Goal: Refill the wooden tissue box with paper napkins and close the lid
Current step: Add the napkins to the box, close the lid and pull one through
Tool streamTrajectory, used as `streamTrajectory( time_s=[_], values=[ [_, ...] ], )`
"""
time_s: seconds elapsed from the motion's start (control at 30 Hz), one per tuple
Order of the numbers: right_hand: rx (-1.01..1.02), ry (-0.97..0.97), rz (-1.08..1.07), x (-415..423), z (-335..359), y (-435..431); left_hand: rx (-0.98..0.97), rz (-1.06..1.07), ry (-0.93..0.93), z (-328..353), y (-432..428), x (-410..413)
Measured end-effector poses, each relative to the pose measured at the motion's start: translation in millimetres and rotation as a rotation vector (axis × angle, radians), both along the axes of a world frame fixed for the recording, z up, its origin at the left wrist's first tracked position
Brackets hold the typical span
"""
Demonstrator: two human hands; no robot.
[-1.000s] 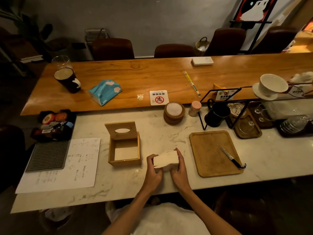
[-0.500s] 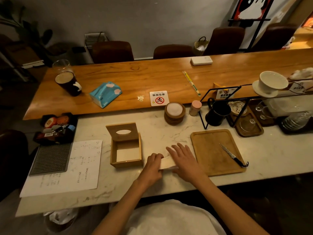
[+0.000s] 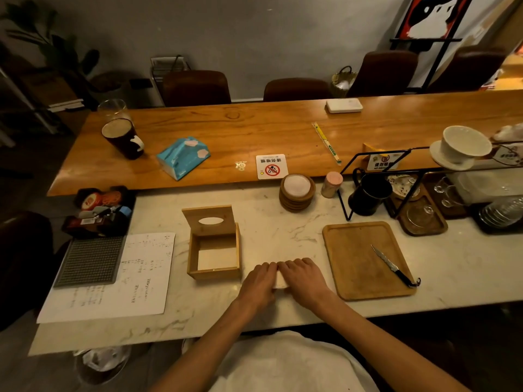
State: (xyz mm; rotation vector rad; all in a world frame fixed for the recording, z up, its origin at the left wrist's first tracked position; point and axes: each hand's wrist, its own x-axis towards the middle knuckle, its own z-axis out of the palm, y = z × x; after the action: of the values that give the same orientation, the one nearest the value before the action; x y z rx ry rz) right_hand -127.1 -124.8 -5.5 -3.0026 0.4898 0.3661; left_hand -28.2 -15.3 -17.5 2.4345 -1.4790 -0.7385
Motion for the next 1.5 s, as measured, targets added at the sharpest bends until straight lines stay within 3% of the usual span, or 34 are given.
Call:
streamTrajectory(
  time_s=[0.37, 0.53, 0.57, 0.67, 0.8, 0.87, 0.93, 1.07, 1.37, 1.43, 1.5],
  values=[
    [0.024, 0.005, 0.012, 5.2, 4.6, 9.7, -0.044, 0.019, -0.036, -0.4, 11.0, -2.2],
    [0.162, 0.011, -0.034, 6.5, 1.5, 4.0, -0.023, 0.025, 0.142, 4.1, 14.6, 6.3],
    [0.309, -0.011, -0.111, 4.7, 3.9, -0.8, -0.053, 0.048, 0.233, 11.6, 15.3, 9.3],
    [1.101, -0.252, -0.492, -6.4, 20.3, -16.9, -0.272, 0.207, 0.409, 50.3, 21.6, 25.0],
    [2.074, -0.5, -1.062, -27.7, 2.3, -18.3, -0.796, 0.657, 0.26, 80.6, 50.1, 58.1],
    [2.284, -0.544, -1.265, -32.6, -14.4, -11.6, -0.839, 0.897, 0.234, 70.9, 63.2, 81.3],
    [2.346, -0.605, -1.367, -33.4, -24.1, -6.7, -0.705, 1.015, 0.352, 51.4, 70.9, 109.3],
    [2.355, -0.691, -1.395, -27.9, -24.6, 0.6, -0.427, 0.867, 0.673, 13.1, 84.7, 140.5],
    [2.29, -0.809, -1.445, -15.8, -20.7, 7.5, -0.442, 0.79, 0.94, 3.4, 96.3, 138.9],
    [2.232, -0.839, -1.374, -1.9, -2.8, 10.3, -0.453, 0.79, 0.973, 10.1, 96.6, 139.5],
    [2.055, -0.734, -1.158, 24.5, 35.8, 7.8, -0.475, 0.788, 1.007, 14.8, 94.1, 141.6]
  ],
)
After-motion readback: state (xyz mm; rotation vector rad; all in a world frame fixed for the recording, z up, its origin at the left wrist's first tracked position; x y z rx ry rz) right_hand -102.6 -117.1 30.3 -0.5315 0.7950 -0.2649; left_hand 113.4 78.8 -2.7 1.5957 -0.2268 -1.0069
